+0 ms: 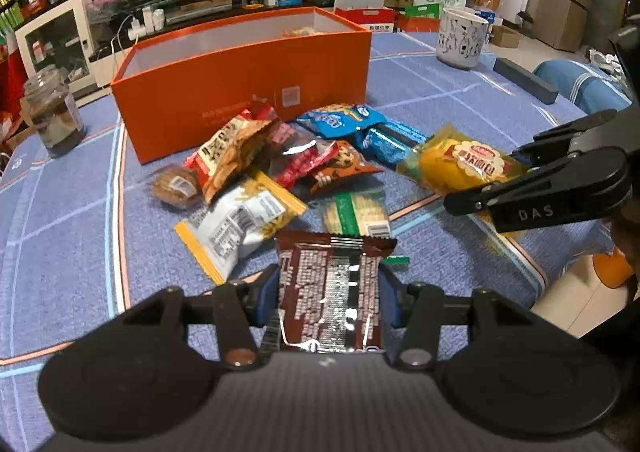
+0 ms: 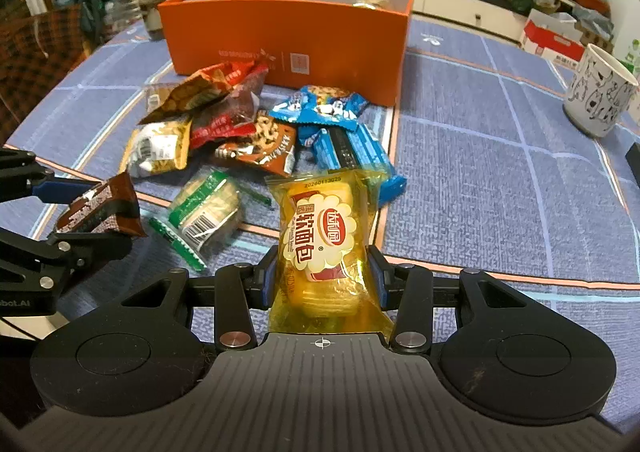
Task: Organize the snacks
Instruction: 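Lift both packs and carry them toward the orange box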
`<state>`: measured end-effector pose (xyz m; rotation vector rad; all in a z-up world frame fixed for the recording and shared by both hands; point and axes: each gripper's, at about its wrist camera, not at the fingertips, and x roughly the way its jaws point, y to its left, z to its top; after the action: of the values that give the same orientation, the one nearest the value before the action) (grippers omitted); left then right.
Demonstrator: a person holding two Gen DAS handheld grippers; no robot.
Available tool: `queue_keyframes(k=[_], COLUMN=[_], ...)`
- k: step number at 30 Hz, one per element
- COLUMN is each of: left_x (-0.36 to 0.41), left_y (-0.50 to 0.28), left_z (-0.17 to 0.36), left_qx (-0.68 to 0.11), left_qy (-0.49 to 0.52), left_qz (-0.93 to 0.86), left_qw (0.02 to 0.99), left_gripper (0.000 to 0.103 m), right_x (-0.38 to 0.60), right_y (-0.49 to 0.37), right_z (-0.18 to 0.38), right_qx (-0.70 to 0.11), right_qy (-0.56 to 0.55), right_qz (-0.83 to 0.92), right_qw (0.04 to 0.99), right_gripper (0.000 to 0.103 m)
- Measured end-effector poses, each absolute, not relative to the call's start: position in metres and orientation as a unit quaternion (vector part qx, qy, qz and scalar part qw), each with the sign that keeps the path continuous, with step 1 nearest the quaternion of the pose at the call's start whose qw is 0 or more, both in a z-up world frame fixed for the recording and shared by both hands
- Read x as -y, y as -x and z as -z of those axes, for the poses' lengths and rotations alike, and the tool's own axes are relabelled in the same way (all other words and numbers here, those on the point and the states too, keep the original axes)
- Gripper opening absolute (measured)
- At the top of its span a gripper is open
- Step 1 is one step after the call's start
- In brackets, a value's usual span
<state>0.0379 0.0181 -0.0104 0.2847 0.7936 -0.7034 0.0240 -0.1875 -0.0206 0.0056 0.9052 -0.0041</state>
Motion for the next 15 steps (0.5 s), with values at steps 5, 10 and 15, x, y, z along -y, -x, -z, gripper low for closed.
queue_keyframes(k=[5, 10, 15], left_x=[-0.0210, -0.0238, -0.0263], left_y=[-0.0371, -0.0364, -0.0360], left_z=[0.0084, 0.0058, 0.0031], left_qx=[-0.376, -0.373, -0.373], left_qy=[-0.133, -0.131, -0.124], left_qz=[0.336, 0.336, 0.335], left_qw=[0.853, 0.855, 0.856], left_gripper=[0.053, 0.053, 0.053], right_x=[0.1850, 0.1840, 0.1817], right_y=[-0.0234, -0.0248, -0.0250], right_z=[0.0188, 0.0206, 0.0190], right_qx=[-0.438, -0.443, -0.443], right_qy=[0.000, 0.002, 0.002], right_qz=[0.000, 0.001, -0.004], right_qw=[0.899, 0.897, 0.897], right_gripper=[0.029, 0.029, 0.029])
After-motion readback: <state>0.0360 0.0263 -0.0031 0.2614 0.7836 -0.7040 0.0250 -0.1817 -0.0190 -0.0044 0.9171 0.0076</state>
